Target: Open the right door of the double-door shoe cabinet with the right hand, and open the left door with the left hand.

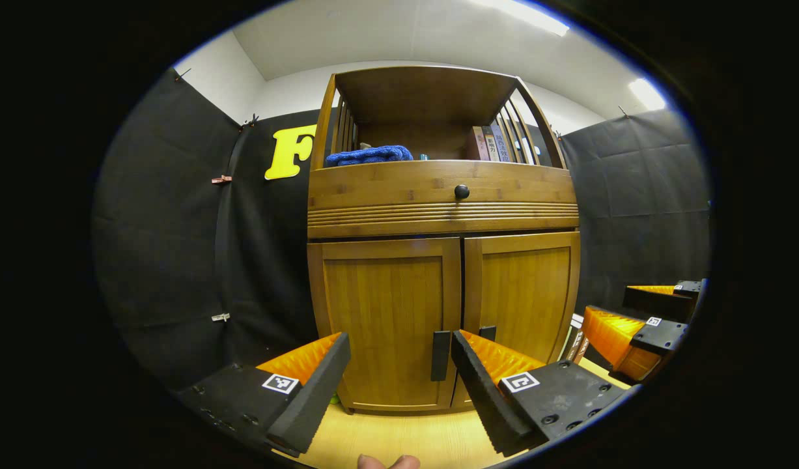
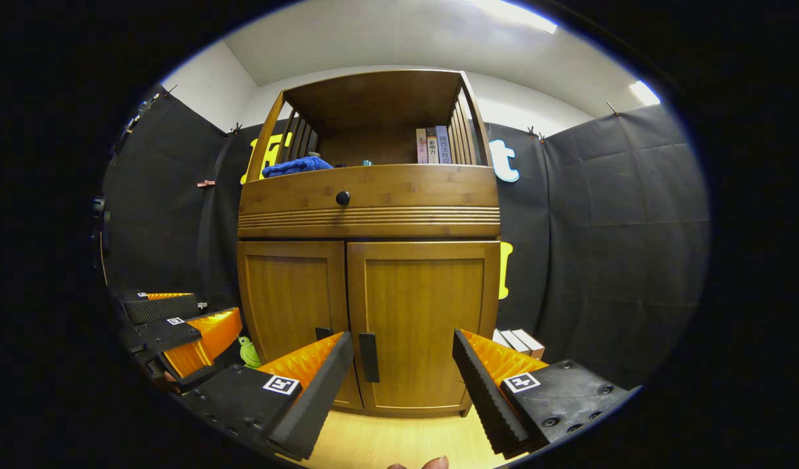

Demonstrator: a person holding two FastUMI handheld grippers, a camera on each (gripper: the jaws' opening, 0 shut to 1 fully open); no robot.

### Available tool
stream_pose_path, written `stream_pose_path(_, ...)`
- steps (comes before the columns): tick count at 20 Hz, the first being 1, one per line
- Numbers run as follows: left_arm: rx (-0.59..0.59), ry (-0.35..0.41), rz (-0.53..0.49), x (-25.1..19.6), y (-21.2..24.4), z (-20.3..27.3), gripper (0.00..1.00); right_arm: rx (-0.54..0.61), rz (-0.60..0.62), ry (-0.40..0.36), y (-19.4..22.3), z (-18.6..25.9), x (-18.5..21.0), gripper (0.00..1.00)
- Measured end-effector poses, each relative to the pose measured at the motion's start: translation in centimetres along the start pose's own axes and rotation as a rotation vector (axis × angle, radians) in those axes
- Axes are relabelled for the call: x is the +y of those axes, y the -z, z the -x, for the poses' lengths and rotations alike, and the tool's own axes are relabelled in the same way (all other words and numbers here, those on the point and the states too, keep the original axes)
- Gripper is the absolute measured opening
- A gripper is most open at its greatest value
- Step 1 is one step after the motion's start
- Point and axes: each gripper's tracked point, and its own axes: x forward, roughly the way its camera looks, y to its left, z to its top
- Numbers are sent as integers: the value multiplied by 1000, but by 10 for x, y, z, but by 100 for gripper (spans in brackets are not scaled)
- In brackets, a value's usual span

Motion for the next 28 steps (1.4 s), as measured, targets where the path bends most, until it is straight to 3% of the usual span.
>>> stream_pose_path(8, -2, -3, -19, 18, 12, 2, 97, -3, -41, -36, 43, -59, 26, 98)
stream_pose_path(11, 13, 8, -23, 24, 20, 0, 97, 46, -68, -49, 74, -87, 38, 100)
stream_pose_path(13, 22, 12, -21, 28, 24, -1, 97, 98, -75, -48, 96, -110, 44, 94)
stream_pose_path(16, 33, 9, -16, 29, 27, -1, 97, 167, -62, -54, 126, -140, 51, 98)
stream_pose_path(22, 52, -9, -11, 55, 37, 0, 96, 197, 3, -22, 149, -184, 59, 96)
stream_pose_path(23, 52, -15, -22, 58, 37, 0, 97, 192, 19, -8, 149, -191, 54, 84)
stream_pose_path(24, 54, -19, -29, 60, 40, -1, 98, 190, 19, 2, 150, -195, 52, 83)
stream_pose_path(25, 56, -20, -30, 62, 41, -1, 97, 203, 7, 16, 153, -197, 51, 70)
stream_pose_path(26, 61, -21, -26, 63, 43, 0, 97, 219, -6, 25, 156, -199, 51, 65)
stream_pose_path(27, 66, -23, -21, 64, 45, 0, 96, 228, -18, 11, 158, -203, 55, 48)
stream_pose_path(28, 70, -25, -18, 64, 45, -1, 97, 252, -12, 4, 158, -200, 56, 49)
